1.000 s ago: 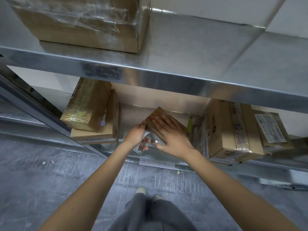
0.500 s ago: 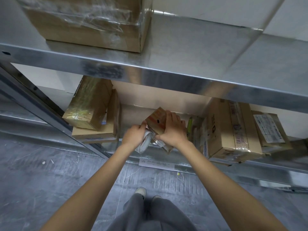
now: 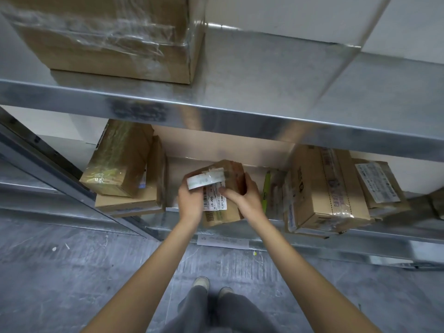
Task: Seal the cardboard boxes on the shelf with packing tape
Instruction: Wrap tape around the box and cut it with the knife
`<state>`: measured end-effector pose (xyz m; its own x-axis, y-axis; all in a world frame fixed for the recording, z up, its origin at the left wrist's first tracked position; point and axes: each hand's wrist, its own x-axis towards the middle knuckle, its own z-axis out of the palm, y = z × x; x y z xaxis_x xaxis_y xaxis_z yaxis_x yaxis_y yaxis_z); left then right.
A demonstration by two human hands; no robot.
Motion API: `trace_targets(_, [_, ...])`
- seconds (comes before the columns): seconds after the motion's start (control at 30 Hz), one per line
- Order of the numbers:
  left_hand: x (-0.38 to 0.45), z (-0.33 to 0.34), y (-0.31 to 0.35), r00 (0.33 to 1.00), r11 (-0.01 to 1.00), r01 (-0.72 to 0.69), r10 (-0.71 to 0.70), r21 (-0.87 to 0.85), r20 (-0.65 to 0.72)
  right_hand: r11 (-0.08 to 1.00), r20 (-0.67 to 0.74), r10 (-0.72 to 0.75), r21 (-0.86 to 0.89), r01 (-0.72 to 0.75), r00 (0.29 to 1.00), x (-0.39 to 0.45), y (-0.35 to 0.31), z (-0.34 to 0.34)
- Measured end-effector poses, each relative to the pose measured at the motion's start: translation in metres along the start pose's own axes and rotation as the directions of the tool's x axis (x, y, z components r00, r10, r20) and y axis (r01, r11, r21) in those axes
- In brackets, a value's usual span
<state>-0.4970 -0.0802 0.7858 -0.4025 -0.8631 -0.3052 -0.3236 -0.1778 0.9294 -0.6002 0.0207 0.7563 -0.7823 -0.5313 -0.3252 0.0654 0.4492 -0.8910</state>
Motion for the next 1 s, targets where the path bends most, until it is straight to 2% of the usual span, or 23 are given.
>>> trace_targets(0.03, [0.002, 0.004, 0.004, 0.997, 0.989, -0.079, 0.077, 0.127, 0.023, 1.0, -0.036, -0.016, -0.002, 0.016, 0.999, -0.003, 0.002, 0.001])
trace_targets(0.1, [0.006, 0.012, 0.01, 0.97, 0.927, -0.239, 0.214, 0.29, 0.113, 0.987, -0.099, -0.127, -0.112, 0.116, 0.987, -0.005, 0.0, -0.003])
trace_targets(0.17, [0.013, 0.021, 0.018, 0.956, 0.873, -0.29, 0.243, 0.393, 0.167, 0.92, -0.088, -0.288, -0.301, 0.25, 0.953, -0.004, -0.004, -0.01])
trace_targets(0.23, [0.019, 0.031, 0.023, 0.957, 0.808, -0.288, 0.223, 0.514, 0.185, 0.868, -0.046, -0.346, -0.394, 0.301, 0.937, 0.0, -0.005, -0.015])
trace_targets(0.33, [0.022, 0.041, 0.025, 0.953, 0.712, -0.304, 0.229, 0.633, 0.2, 0.858, -0.004, -0.309, -0.432, 0.277, 0.951, 0.007, 0.004, -0.019])
trace_targets(0.43, [0.02, 0.043, 0.024, 0.939, 0.655, -0.344, 0.251, 0.672, 0.236, 0.833, 0.046, -0.278, -0.487, 0.265, 0.959, 0.01, 0.017, -0.02])
trace_targets(0.63, [0.022, 0.04, 0.019, 0.933, 0.61, -0.358, 0.273, 0.707, 0.236, 0.811, 0.025, -0.271, -0.532, 0.242, 0.962, 0.004, 0.019, -0.011])
trace_targets(0.73, [0.022, 0.041, 0.023, 0.92, 0.566, -0.391, 0.275, 0.726, 0.281, 0.76, 0.041, -0.25, -0.611, 0.222, 0.967, 0.001, 0.018, -0.017])
trace_targets(0.8, [0.025, 0.032, 0.022, 0.908, 0.615, -0.419, 0.285, 0.668, 0.308, 0.718, 0.061, -0.229, -0.663, 0.211, 0.972, 0.0, 0.016, -0.02])
trace_targets(0.9, [0.029, 0.009, 0.012, 0.916, 0.83, -0.391, 0.307, 0.399, 0.258, 0.653, 0.081, -0.229, -0.726, 0.215, 0.97, -0.001, 0.01, -0.022])
trace_targets(0.97, [0.024, 0.006, 0.005, 0.933, 0.879, -0.356, 0.318, 0.318, 0.167, 0.581, 0.081, -0.246, -0.785, 0.214, 0.966, -0.001, 0.006, -0.019])
trace_targets(1.0, [0.021, 0.009, 0.003, 0.945, 0.875, -0.328, 0.301, 0.357, 0.13, 0.555, 0.077, -0.251, -0.805, 0.209, 0.965, -0.002, 0.004, -0.016])
